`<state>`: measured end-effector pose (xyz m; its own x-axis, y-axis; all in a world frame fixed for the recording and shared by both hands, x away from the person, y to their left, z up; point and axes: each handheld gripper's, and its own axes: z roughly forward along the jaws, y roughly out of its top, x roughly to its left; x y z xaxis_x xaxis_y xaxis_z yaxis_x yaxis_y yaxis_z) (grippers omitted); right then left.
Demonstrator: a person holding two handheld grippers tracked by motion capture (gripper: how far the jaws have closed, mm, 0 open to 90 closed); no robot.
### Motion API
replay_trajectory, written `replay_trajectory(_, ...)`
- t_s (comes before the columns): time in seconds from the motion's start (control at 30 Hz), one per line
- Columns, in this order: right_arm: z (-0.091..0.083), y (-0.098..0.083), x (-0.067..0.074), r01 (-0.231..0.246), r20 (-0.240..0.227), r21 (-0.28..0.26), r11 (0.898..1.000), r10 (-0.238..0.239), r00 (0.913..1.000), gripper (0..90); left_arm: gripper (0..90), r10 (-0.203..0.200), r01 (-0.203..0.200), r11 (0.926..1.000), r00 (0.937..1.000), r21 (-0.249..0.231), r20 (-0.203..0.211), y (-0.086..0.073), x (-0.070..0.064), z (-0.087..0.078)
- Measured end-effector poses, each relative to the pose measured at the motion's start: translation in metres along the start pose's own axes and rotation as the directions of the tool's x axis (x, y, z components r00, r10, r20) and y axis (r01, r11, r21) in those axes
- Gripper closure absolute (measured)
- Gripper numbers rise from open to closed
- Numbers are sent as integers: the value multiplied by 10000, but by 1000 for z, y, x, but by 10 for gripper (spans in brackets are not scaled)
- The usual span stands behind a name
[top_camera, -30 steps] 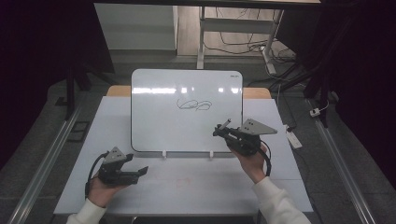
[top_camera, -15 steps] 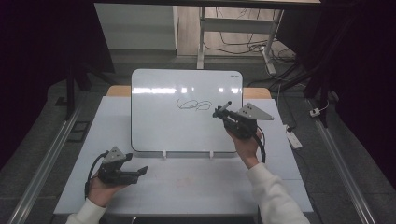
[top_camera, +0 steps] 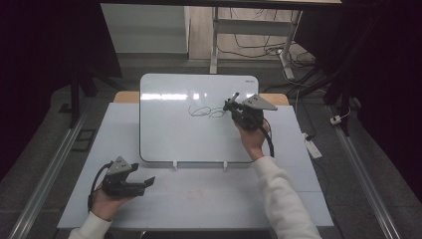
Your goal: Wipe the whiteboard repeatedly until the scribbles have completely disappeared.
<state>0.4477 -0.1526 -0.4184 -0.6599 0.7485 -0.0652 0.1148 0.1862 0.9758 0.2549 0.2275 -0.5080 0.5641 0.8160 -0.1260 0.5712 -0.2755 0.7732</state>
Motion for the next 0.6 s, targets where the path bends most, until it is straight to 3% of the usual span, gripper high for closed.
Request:
replay_trajectory(0.13, 4, -7, 11, 320, -372, 209, 9993, -312, 9988, 809, 188, -71, 71, 10000, 10000, -69, -17, -1, 1, -2)
replay_trajectory(0.2, 3, -5, 12, 703, -57, 139, 9974, -703, 9975, 809, 188, -72, 72, 9999, 10000, -79, -35, -1, 1, -2)
replay_trajectory(0.27, 1, -2, 4, 362, 381, -189, 9992, -355, 9986, 809, 188, -69, 69, 9999, 10000, -79, -25, -1, 1, -2)
replay_trajectory(0.33, 0, -4, -2, -62, 332, -271, 9996, 71, 9994, 810, 188, -68, 67, 9999, 10000, -100, -23, -1, 1, -2)
replay_trajectory(0.47, 0, -13, 13, 465, -396, 143, 9988, -459, 9982, 809, 188, -68, 67, 10000, 10000, -48, -19, -1, 2, -1)
replay_trajectory(0.53, -1, -12, 11, 565, -195, 84, 9984, -563, 9982, 809, 188, -58, 58, 10000, 10000, -40, -35, -1, 1, -1)
replay_trajectory(0.6, -3, -9, 3, 218, 192, -180, 9996, -215, 9996, 809, 188, -40, 40, 10000, 10000, -63, -39, -1, 1, -2)
